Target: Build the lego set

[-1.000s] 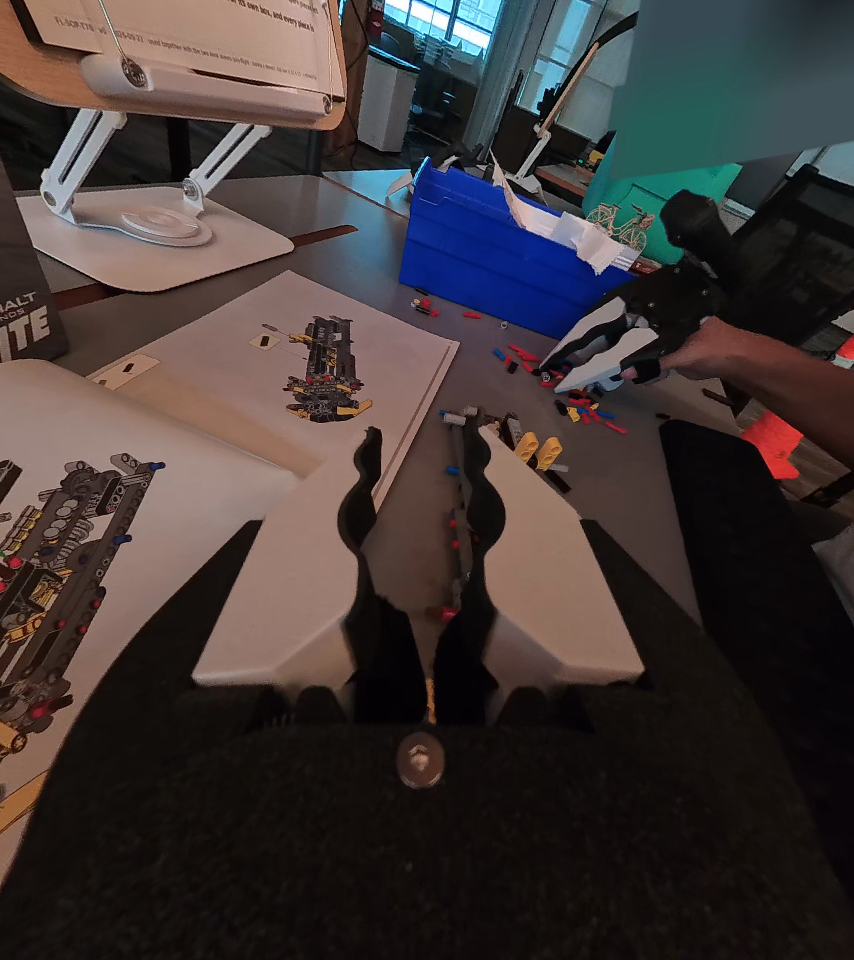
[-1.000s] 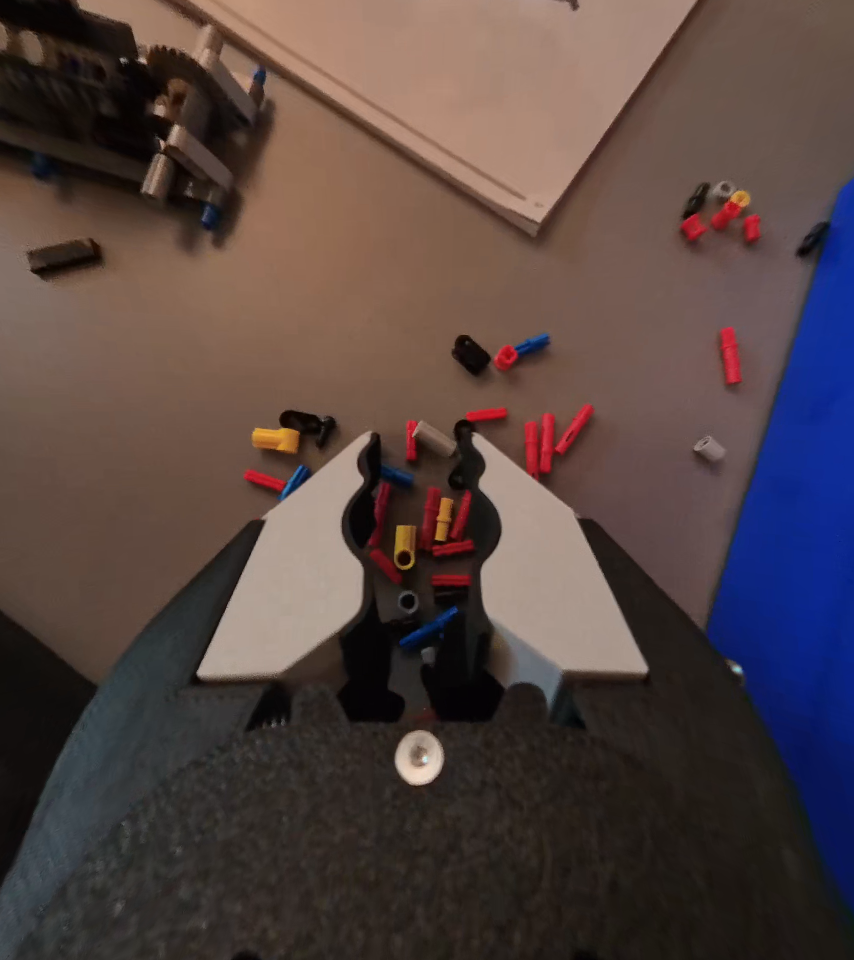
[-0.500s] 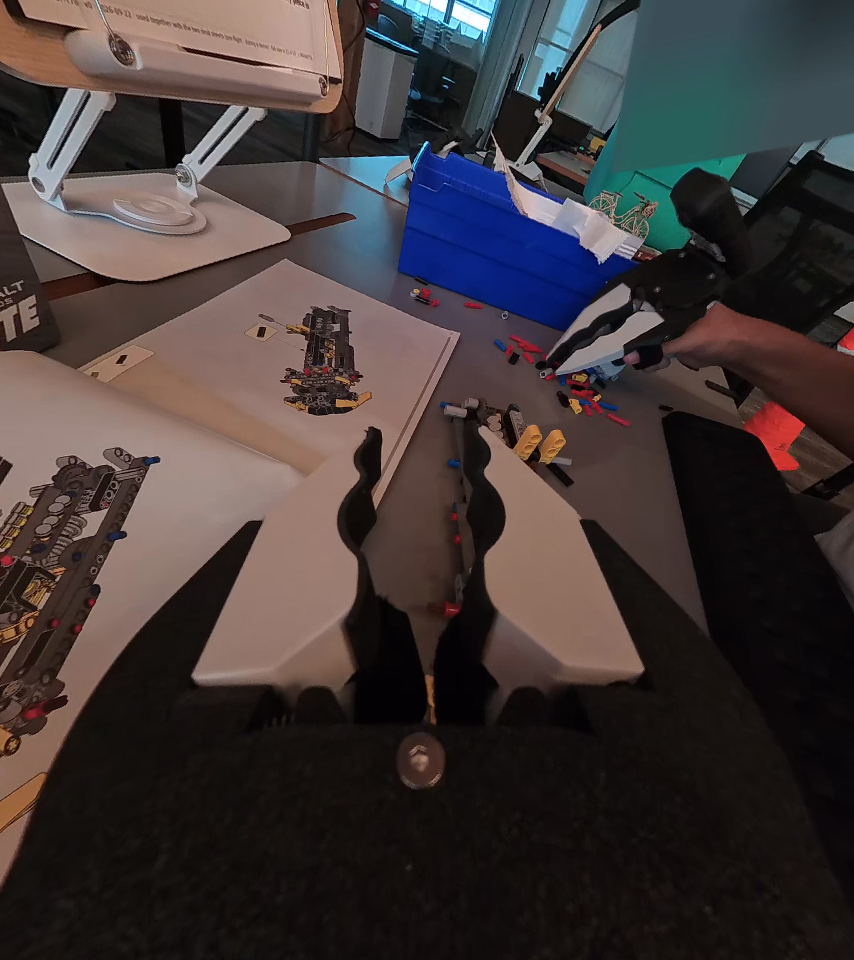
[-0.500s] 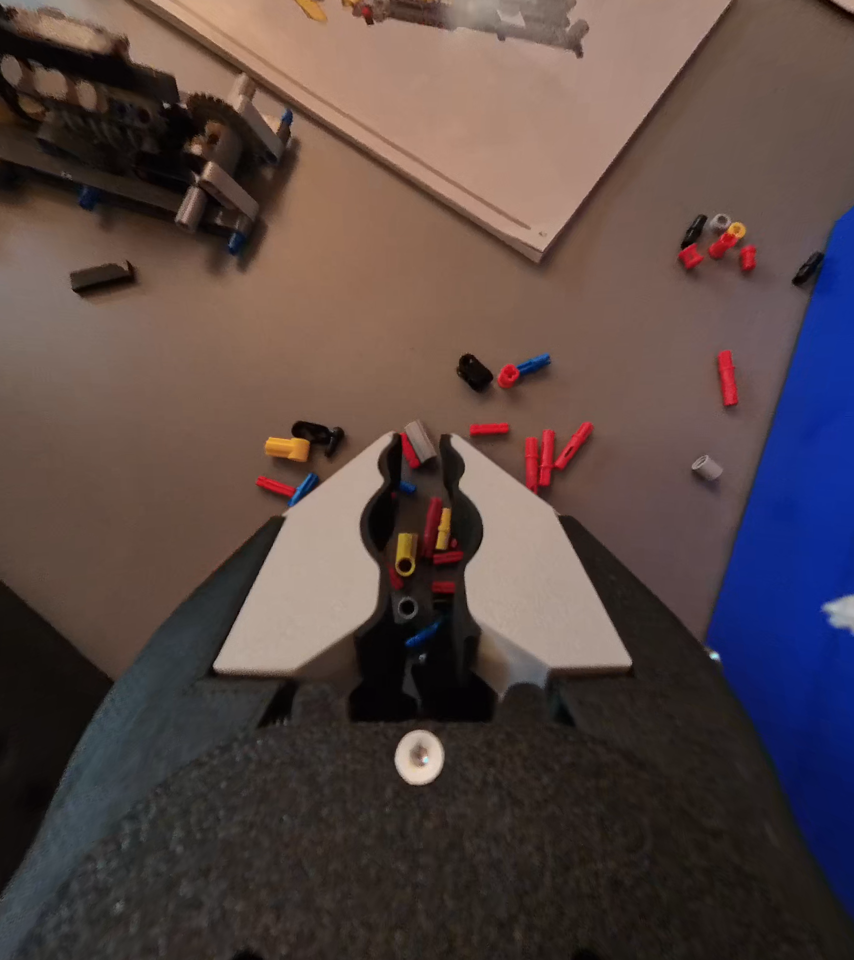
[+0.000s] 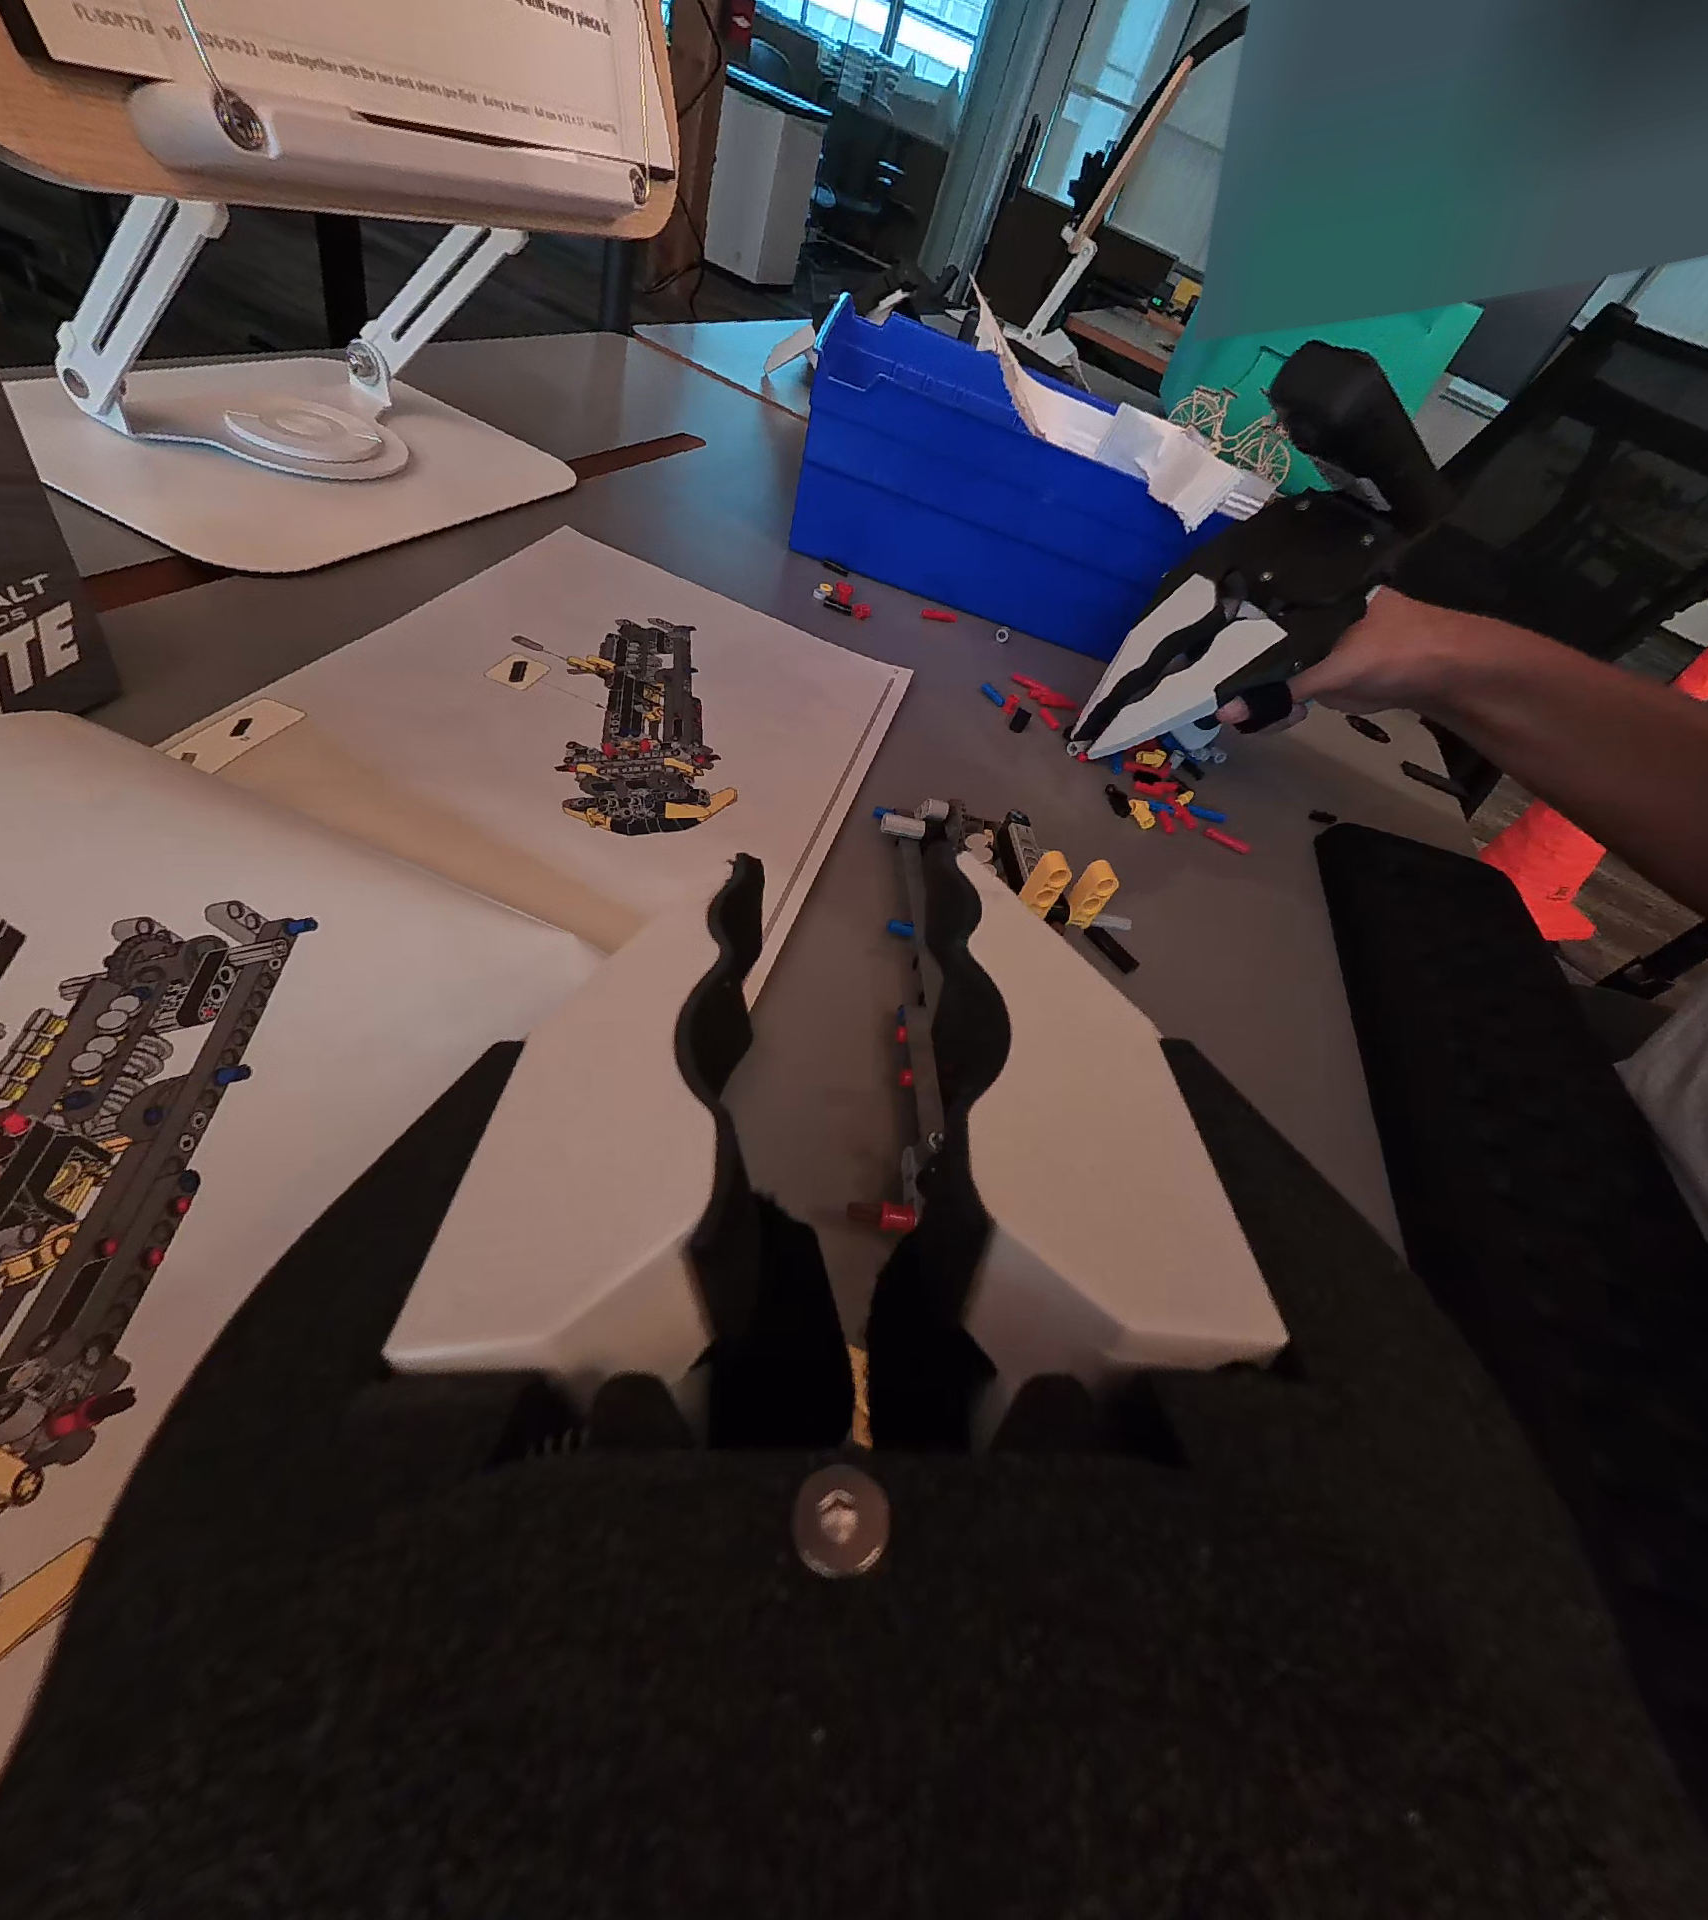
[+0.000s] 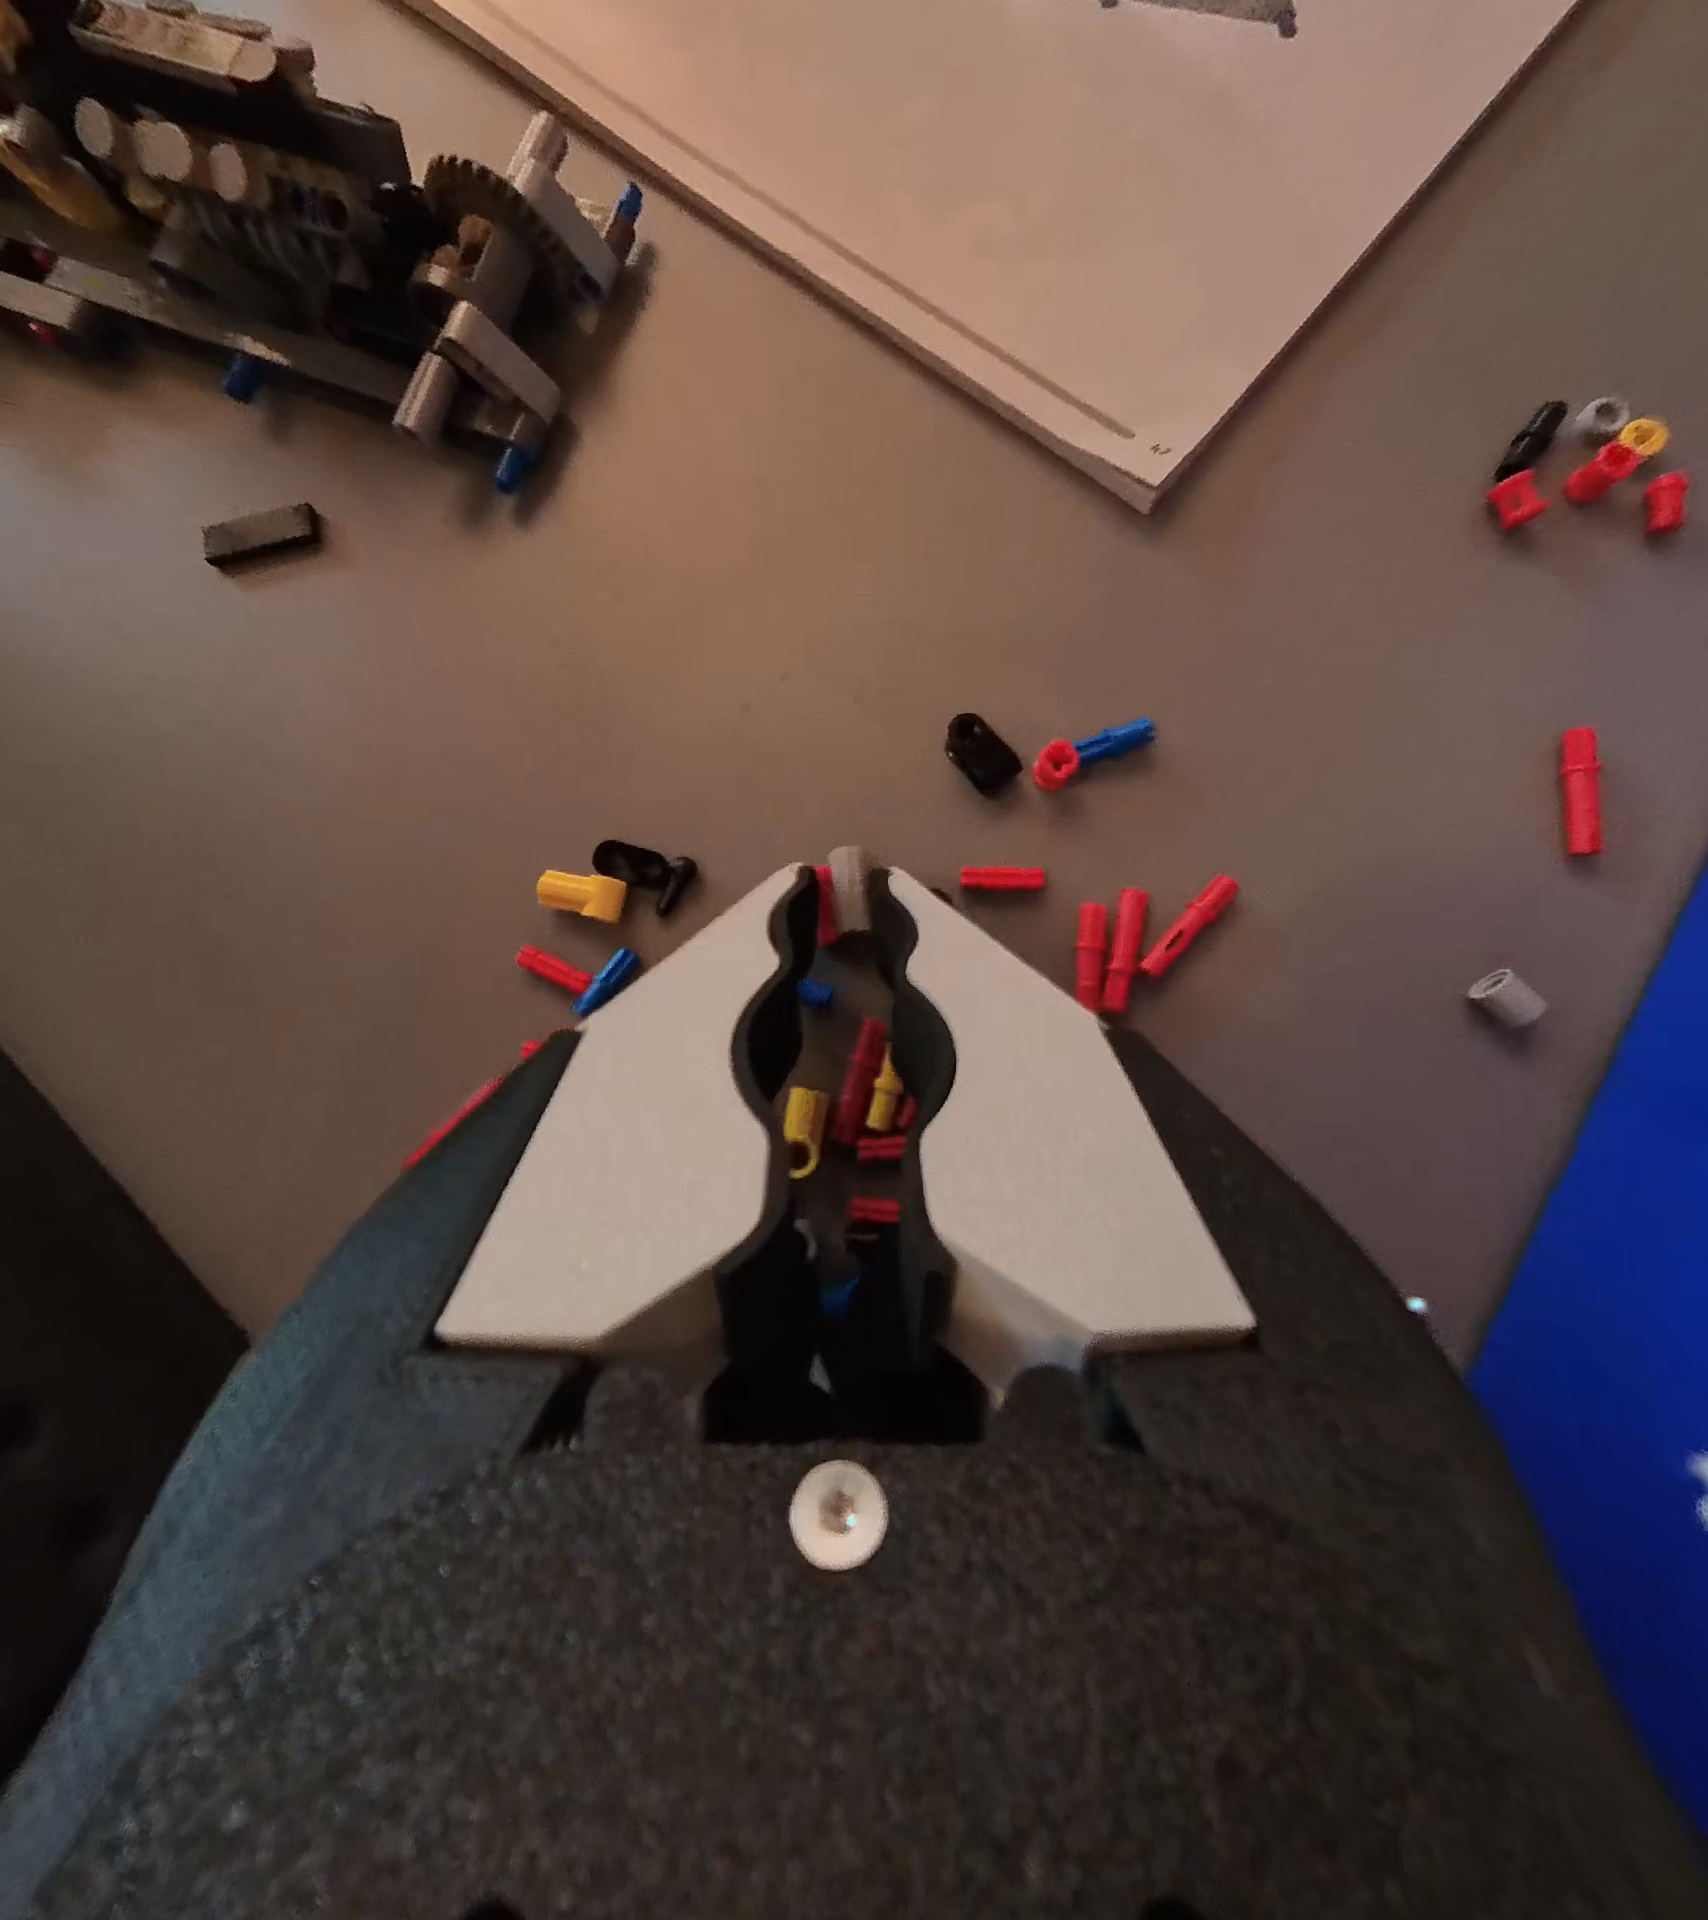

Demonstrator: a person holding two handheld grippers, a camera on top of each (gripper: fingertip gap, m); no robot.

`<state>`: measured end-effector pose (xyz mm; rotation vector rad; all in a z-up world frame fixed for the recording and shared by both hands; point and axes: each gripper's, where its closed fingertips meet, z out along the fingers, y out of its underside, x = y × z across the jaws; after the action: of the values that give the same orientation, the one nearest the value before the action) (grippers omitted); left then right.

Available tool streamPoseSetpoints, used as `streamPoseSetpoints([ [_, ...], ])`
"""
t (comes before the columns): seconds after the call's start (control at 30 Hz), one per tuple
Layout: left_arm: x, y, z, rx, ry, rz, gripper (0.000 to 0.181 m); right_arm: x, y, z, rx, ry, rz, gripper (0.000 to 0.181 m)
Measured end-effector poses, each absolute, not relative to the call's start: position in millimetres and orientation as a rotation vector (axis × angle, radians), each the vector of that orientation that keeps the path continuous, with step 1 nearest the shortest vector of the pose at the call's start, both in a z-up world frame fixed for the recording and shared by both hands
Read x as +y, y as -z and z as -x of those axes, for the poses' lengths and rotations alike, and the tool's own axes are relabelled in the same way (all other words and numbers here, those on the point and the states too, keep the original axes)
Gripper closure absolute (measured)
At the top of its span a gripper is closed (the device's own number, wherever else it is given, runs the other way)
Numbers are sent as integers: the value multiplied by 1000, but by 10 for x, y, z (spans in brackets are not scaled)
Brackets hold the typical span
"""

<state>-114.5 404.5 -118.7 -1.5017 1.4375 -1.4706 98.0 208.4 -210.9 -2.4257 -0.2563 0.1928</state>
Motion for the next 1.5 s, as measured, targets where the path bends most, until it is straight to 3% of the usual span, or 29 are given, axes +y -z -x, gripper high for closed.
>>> streamPoseSetpoints([
  [0.57,4009,1198,1137,1454,1467,1496,152,2104,1946,-960,-237,-199,2370,175],
  [0.77,4040,1196,1144,1434,1473,1508,152,2623,1438,-728,-309,45,2113,175],
  [1.03,3947,1245,1109,1474,1462,1505,152,3781,1003,-121,-277,-123,1784,175],
  [1.5,3674,1121,835,1502,1561,1468,156,3792,893,408,-484,-12,1534,175],
])
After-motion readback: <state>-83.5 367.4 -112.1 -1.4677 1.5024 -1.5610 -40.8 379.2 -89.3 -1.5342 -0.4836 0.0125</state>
